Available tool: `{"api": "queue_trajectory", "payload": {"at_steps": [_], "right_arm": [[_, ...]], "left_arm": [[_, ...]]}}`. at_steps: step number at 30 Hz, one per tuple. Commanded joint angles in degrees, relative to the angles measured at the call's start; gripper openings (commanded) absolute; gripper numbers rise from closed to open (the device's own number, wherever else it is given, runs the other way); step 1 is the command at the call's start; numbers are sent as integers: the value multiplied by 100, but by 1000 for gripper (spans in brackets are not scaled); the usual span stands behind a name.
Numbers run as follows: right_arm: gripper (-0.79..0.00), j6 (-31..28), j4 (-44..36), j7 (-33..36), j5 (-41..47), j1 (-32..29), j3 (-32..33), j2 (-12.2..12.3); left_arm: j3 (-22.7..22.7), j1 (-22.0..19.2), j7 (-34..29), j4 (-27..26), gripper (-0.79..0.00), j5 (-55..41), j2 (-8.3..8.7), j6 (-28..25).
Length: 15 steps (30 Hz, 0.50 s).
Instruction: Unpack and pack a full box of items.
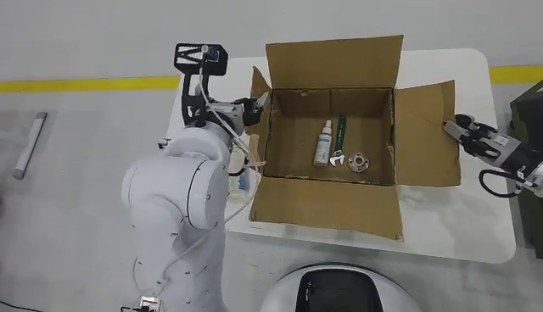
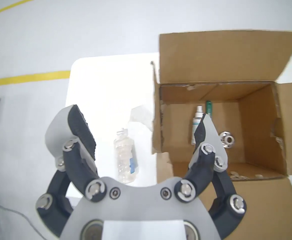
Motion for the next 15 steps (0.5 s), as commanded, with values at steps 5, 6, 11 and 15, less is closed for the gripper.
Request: {"api": "queue_trajectory", "payload": {"at_steps": [5, 6, 11, 15], "right_arm": [[-785, 48, -15, 17, -132, -19, 2, 6], [-785, 33, -28, 11, -132, -20, -1, 6], [-785, -13, -20, -13, -106, -26, -2, 7], [-785, -39, -14, -10, -82, -36, -15, 7]], "left_arm": [[347, -155, 130, 259, 0, -920, -60, 104], [420, -167, 108, 364, 0, -1177, -75, 118], [641, -168, -13, 1000, 0, -977, -72, 170], [782, -177, 186, 1615, 0, -479, -63, 220]]}}
